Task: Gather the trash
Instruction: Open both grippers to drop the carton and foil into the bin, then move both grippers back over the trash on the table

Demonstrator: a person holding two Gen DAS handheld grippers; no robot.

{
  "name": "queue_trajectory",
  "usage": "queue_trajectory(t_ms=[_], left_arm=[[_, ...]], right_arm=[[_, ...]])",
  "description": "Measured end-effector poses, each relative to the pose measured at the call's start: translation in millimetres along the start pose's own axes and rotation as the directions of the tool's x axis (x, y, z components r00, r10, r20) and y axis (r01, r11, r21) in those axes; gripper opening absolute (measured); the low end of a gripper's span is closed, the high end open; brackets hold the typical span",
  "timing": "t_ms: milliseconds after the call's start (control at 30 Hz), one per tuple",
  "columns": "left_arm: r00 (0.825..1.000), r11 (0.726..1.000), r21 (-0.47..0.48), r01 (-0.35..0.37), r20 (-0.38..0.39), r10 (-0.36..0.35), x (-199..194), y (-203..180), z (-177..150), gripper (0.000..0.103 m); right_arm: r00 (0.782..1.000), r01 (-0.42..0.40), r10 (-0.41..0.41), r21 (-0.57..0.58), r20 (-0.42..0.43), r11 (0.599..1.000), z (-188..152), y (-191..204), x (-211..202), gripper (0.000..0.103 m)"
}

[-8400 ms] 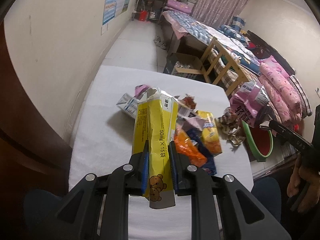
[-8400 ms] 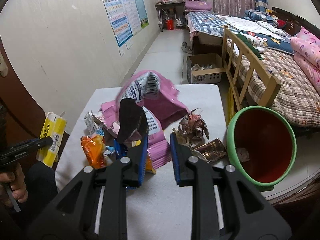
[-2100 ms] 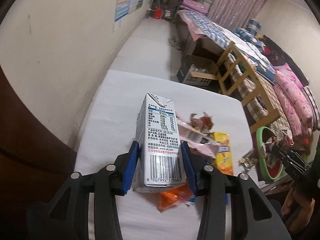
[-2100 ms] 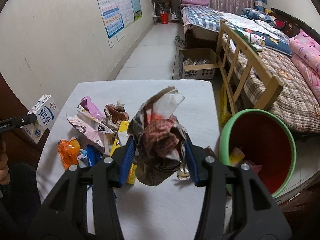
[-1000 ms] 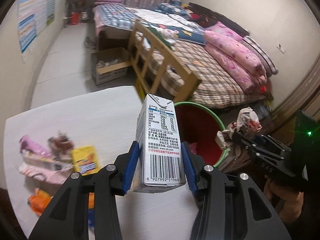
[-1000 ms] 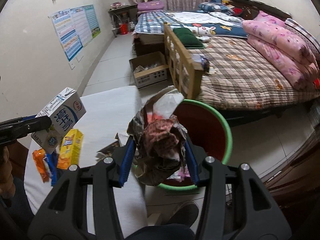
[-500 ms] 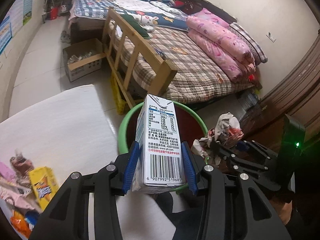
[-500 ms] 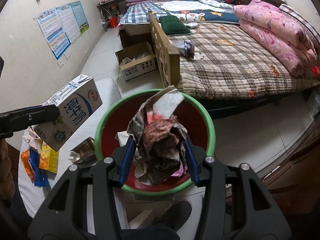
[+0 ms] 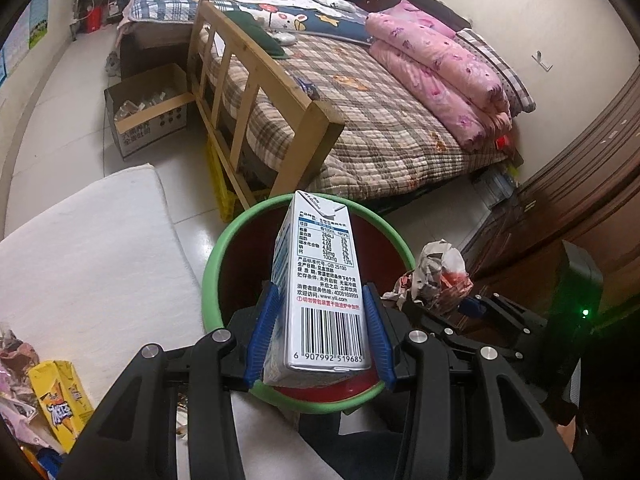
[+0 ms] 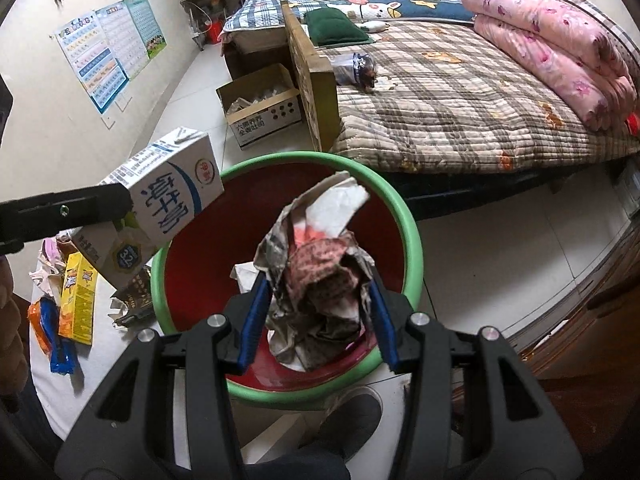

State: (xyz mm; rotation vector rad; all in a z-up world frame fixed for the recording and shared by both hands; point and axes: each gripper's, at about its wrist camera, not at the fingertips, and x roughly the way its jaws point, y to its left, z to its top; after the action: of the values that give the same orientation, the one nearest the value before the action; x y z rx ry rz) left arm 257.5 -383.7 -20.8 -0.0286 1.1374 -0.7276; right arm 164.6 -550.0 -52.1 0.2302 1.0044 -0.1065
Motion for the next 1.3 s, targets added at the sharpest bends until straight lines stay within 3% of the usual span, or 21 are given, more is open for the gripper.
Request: queue_trajectory(t_ms=[100, 133, 200, 433, 633, 1000, 1300], left_arm=[[1.000, 1.000, 0.000, 0.006, 0.000, -0.006, 1.6, 0.2, 0.7, 0.041], [1.000, 1.000, -0.008, 0.008, 0.006, -0.007, 0.8, 0.6, 1.4, 0.042], [1.000, 1.000, -0.024, 0.009, 0.021, -0.009, -2.3, 2.7, 2.8, 0.065], [0.997, 0.998, -0.052, -0.022, 0.076, 0.026, -22.5, 11.1, 2.0, 0.095], [0.993, 0.993, -0.083, -0.080, 0.077, 0.086, -50.8, 28.1, -15.2, 0.095], [0.973, 0.966, -0.212, -0.146, 0.143, 0.179, -136.4, 97.2, -68.4, 0.095], [0.944, 0.902, -0.374, -0.215, 0.157, 0.290, -199.9, 179.4, -133.3, 0.095]], right_arm=[[1.000, 0.004, -0.004, 0.006, -0.003, 1.000, 2.1, -3.1, 3.2, 0.051], [1.000, 0.004, -0.004, 0.009, -0.004, 1.000, 2.6, -3.8, 4.0, 0.062], [1.000, 0.005, -0.005, 0.014, -0.005, 1.000, 2.4, -4.4, 4.6, 0.071], [1.000, 0.012, -0.012, 0.004, -0.004, 1.000, 1.8, 2.4, -1.5, 0.096], [0.999, 0.046, -0.046, -0.027, -0.008, 0.999, 0.8, 22.4, -12.2, 0.098], [0.999, -0.046, 0.047, -0.102, 0.003, 0.994, -13.0, 103.5, -35.6, 0.098], [0.994, -0.112, 0.107, -0.192, -0.034, 0.975, -32.6, 181.9, -30.9, 0.098]])
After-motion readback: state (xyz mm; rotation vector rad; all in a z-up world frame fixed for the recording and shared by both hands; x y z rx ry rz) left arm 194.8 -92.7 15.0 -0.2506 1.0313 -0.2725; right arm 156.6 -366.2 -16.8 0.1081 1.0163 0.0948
